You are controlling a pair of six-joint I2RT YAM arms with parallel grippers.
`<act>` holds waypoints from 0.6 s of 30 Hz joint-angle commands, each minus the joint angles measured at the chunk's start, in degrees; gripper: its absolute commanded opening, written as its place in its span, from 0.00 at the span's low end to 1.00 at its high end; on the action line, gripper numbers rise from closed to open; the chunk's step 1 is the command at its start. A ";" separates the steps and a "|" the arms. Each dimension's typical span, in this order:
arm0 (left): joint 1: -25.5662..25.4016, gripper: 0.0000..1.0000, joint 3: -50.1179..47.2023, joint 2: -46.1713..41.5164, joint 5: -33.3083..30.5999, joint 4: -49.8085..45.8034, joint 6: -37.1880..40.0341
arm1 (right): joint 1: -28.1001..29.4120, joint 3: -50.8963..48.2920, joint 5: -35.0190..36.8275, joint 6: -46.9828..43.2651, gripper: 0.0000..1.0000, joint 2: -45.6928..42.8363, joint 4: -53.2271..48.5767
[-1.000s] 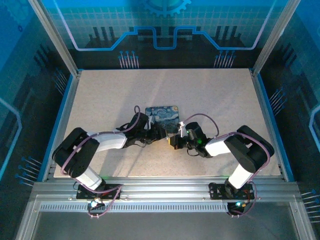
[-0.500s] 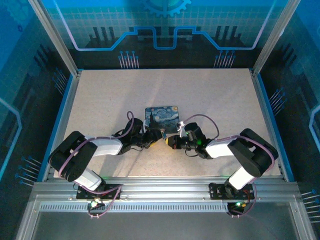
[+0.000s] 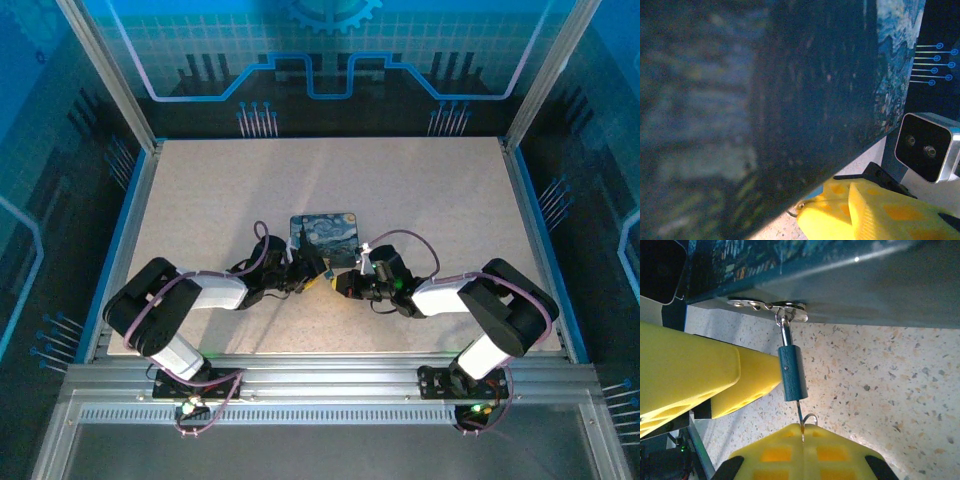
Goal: Unlock a padlock with a key
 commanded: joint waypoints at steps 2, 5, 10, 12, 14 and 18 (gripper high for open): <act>0.06 0.49 0.55 1.67 0.09 0.75 -1.34 | 0.80 1.67 -2.00 2.31 0.00 -0.23 0.18; -0.28 0.48 0.90 2.41 0.01 0.58 -1.46 | 0.85 1.53 -2.00 3.45 0.00 -0.19 0.93; -0.72 0.48 1.24 3.74 -0.45 0.86 -1.61 | 0.91 1.63 -2.01 5.64 0.00 -0.24 1.94; -0.90 0.47 1.35 4.33 -0.52 1.33 -1.90 | 0.86 1.74 -2.01 6.63 0.00 -0.19 2.27; -1.08 0.46 1.44 4.91 -0.52 2.02 -2.21 | 0.89 1.53 -2.00 7.88 0.00 -0.19 2.86; -1.27 0.45 1.61 5.61 -0.70 2.40 -2.34 | 0.88 1.62 -1.75 9.65 0.00 -0.18 4.02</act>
